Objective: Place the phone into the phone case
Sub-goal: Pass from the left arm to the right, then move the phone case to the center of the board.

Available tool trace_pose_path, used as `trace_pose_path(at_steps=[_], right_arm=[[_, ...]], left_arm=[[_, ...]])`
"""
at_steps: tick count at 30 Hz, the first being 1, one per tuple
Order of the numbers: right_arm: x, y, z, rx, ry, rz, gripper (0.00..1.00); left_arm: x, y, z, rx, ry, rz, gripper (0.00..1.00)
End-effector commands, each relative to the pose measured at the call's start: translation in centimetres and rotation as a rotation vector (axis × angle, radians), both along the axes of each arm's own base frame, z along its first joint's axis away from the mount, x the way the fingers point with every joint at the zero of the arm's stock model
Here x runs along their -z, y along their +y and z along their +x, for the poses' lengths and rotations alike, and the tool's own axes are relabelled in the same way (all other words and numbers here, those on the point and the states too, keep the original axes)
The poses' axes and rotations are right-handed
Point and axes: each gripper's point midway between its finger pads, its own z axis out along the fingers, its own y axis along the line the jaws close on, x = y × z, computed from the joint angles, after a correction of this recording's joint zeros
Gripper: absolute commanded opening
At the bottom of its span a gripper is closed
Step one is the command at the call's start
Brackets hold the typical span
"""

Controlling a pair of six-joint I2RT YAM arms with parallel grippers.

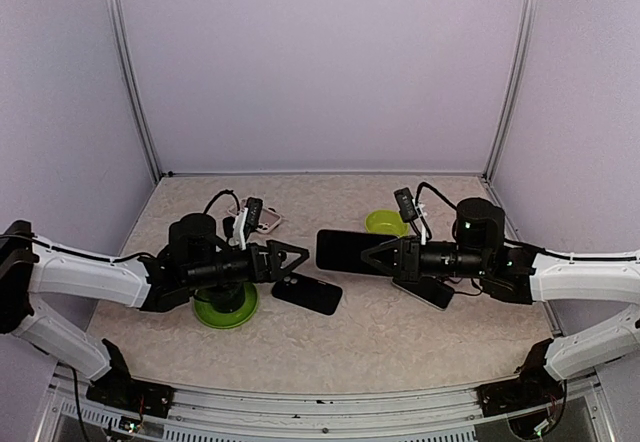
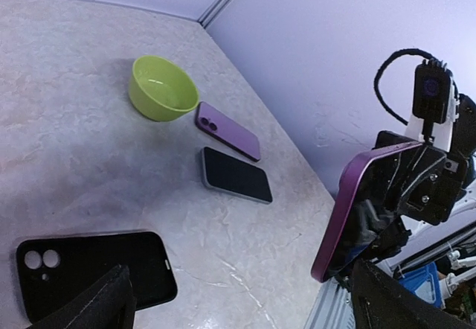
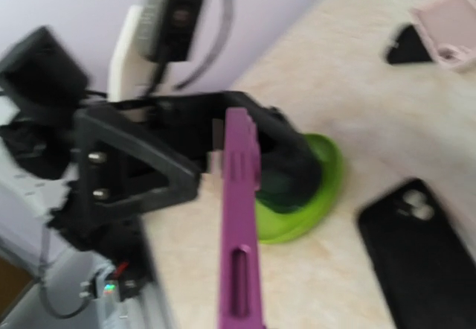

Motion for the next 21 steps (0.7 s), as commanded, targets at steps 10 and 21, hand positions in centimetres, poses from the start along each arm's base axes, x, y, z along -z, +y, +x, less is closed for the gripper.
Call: trace_pose_path(at_steps=[10,21], right_arm=[[3.5,-1.7,2.8,0.178,0.045,-0.128,0.00],[4.2,-2.2,3.1,0.206,0.048,-0.156,0.00]], left_arm=[[6.9,2.1,5.7,-0.290,0.107,0.331,0.99],[11.5,1.3,7.3,-0.355,0.153,0.640,0.99]])
